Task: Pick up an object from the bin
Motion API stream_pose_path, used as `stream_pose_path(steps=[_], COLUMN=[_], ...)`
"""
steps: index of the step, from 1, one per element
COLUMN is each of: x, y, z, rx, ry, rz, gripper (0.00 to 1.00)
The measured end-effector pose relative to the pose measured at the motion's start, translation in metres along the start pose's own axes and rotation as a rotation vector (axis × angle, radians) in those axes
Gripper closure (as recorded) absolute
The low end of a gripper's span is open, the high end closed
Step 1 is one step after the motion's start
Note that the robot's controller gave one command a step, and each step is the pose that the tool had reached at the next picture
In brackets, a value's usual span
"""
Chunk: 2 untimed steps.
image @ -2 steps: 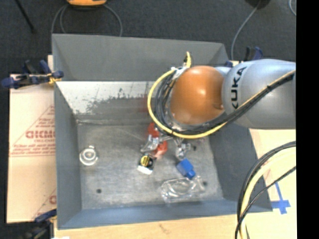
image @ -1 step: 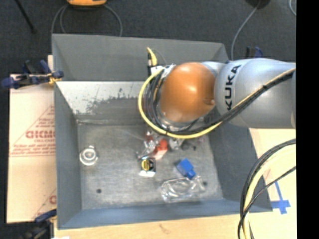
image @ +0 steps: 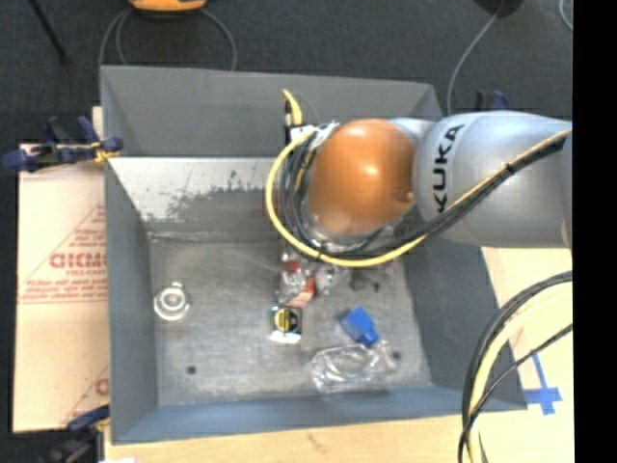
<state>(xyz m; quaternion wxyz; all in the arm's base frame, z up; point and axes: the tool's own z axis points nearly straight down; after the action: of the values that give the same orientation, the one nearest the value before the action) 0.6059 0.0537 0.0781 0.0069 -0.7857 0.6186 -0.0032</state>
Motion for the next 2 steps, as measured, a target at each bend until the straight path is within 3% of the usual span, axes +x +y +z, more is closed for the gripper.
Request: stream_pose_path(steps=[1,2], x=[0.0046,0.0036], y=[-0.0068,-0.0053], z=[-0.1052,-0.1007], rx=[-0.005,-0.013], ry=[0.005,0.0], rz=[0.027,0.027], gripper=[1.0,0.0])
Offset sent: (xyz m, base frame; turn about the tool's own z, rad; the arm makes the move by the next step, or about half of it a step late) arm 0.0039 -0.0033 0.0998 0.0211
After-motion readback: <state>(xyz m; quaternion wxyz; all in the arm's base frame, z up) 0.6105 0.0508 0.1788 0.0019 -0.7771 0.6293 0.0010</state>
